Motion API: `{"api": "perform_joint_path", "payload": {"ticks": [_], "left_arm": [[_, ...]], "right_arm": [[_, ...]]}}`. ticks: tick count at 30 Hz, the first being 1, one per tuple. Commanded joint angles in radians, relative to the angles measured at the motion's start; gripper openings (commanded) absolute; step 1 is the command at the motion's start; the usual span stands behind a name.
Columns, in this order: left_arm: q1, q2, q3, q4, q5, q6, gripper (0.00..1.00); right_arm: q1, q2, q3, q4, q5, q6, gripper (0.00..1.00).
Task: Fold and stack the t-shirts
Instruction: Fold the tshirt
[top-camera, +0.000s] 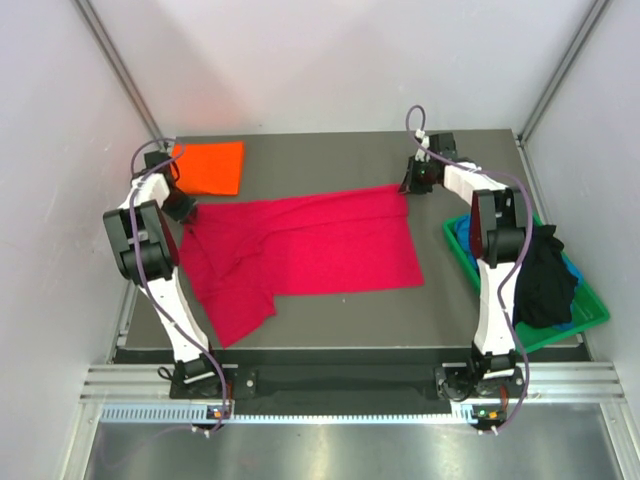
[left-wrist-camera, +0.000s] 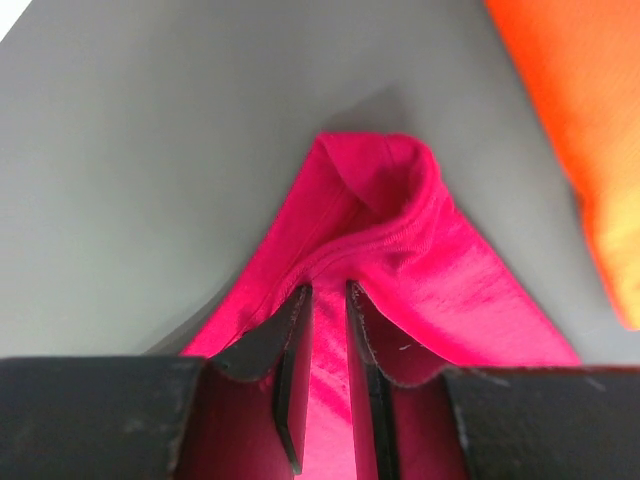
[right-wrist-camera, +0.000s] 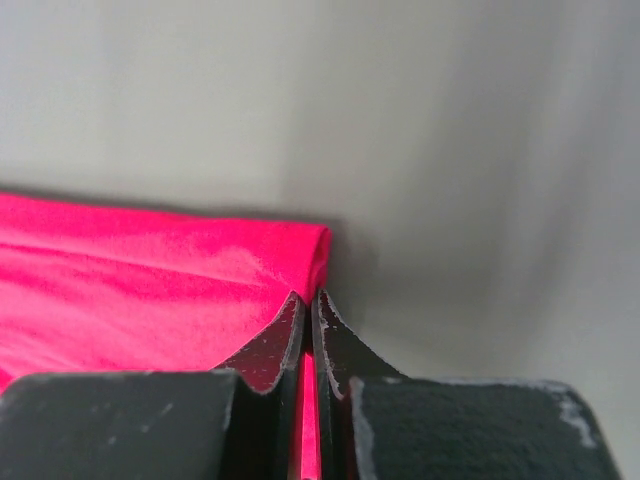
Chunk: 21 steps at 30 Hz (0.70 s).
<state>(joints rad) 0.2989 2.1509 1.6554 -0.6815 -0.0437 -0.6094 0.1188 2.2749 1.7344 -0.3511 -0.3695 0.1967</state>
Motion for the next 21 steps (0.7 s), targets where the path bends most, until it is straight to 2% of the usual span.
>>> {"api": "perform_joint_path", "payload": {"ticks": [1, 6, 9, 12, 14, 18, 19, 20, 21], "left_arm": [[0.031, 0.023, -0.023, 0.155, 0.059, -0.095, 0.25], [0.029, 0.000, -0.006, 0.203, 0.166, -0.122, 0.25], [0.029, -0.028, 0.030, 0.156, 0.151, -0.092, 0.26], [0.031, -0.081, 0.067, 0.062, 0.101, -0.053, 0.27], [0.031, -0.138, 0.063, 0.005, 0.003, -0.050, 0.29], [0.029, -0.258, -0.008, -0.120, -0.116, -0.068, 0.26], [0.029, -0.323, -0.061, -0.130, -0.119, -0.078, 0.25], [0.029, -0.363, -0.103, -0.128, -0.093, -0.095, 0.25], [0.031, -0.412, -0.153, -0.104, -0.047, -0.090, 0.24]], "right_arm": [[-0.031, -0.012, 0.033, 0.081, 0.078, 0.032, 0.00], [-0.030, 0.011, 0.076, 0.073, 0.037, 0.046, 0.00], [-0.027, 0.000, 0.067, 0.074, 0.030, 0.064, 0.01], [-0.027, -0.035, 0.036, 0.078, 0.037, 0.090, 0.18], [-0.027, -0.074, 0.010, 0.066, 0.066, 0.121, 0.32], [-0.025, -0.126, -0.004, -0.006, 0.081, 0.130, 0.42], [-0.025, -0.158, -0.034, -0.028, 0.080, 0.119, 0.43], [-0.024, -0.181, -0.064, -0.031, 0.086, 0.116, 0.52], [-0.025, -0.210, -0.105, -0.028, 0.115, 0.119, 0.55]]}}
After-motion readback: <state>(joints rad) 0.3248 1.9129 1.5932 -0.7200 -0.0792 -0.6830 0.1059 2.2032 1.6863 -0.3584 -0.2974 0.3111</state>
